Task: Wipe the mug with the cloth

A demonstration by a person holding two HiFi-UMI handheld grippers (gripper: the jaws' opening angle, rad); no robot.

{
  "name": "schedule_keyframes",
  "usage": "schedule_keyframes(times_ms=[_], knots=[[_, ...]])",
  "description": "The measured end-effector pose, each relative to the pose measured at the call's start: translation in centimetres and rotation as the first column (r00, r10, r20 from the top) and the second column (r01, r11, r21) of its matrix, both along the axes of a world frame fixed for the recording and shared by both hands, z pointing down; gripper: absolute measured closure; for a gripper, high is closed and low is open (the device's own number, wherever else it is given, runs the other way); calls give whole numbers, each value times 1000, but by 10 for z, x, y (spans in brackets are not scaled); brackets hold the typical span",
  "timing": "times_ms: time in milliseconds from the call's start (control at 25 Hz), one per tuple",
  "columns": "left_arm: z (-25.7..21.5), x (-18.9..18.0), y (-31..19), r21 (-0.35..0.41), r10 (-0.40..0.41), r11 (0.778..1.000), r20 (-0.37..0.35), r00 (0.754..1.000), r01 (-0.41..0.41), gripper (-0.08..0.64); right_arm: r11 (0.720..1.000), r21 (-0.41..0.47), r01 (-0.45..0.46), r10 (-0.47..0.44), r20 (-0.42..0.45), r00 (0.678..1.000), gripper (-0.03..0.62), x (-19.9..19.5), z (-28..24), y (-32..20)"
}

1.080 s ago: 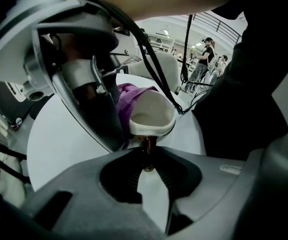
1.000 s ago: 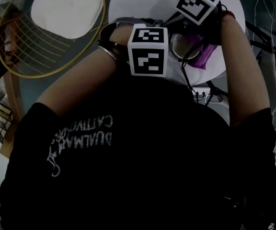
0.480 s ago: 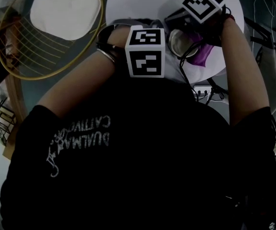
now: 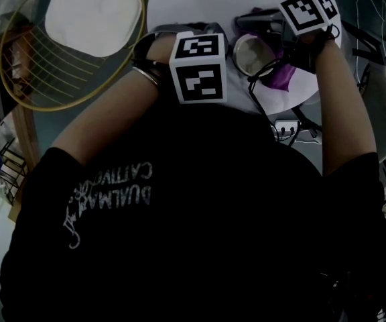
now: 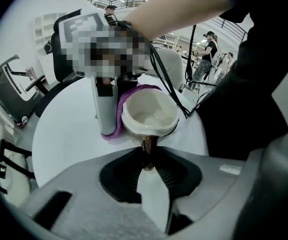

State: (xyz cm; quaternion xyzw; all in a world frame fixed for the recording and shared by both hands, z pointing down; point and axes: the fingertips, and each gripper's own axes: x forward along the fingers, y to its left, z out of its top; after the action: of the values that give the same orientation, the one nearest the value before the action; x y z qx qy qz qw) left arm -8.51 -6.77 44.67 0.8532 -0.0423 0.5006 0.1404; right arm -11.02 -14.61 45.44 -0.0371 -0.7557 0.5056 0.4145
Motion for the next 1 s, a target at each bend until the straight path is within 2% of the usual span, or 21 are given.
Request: schedule_keyframes(times_ms=[120, 280, 400, 480, 560, 600, 680, 720, 1000], knots=[[1, -2, 1, -8, -5, 1000, 3, 1000, 5, 480, 996, 0, -86, 86, 32, 996, 569, 4, -1, -5], [3, -2, 2, -14, -3, 1000, 12, 1000, 3, 480, 977, 1, -214, 214, 26, 977, 569, 17, -1, -10], [4, -4, 2, -19, -7, 1000, 16, 1000, 7, 480, 943, 17, -331, 332, -53, 942, 569, 38, 5, -16], [4, -8, 1, -23, -9, 1000, 17, 1000, 9, 480, 919, 28, -394, 395, -74, 916, 569, 45, 8, -21], [4, -12, 0, -29, -9, 1000, 20, 1000, 10, 481, 901, 8, -434, 434, -15, 901, 569, 42, 5, -24], [4, -14, 0, -31, -9, 999, 21, 1000, 10, 482, 899, -34, -437, 438, 75, 896, 569, 31, -5, -24], [3, -14, 1, -32, -10, 999, 24, 1000, 11, 482, 896, -122, -426, 444, 266, 856, 569, 10, -26, -22], [4, -13, 2, -31, -11, 999, 27, 1000, 12, 482, 888, -133, -439, 459, 298, 837, 569, 10, -29, -22], [5, -7, 7, -20, -14, 1000, 55, 998, 15, 483, 799, -107, -592, 592, 312, 743, 569, 44, -25, -24]])
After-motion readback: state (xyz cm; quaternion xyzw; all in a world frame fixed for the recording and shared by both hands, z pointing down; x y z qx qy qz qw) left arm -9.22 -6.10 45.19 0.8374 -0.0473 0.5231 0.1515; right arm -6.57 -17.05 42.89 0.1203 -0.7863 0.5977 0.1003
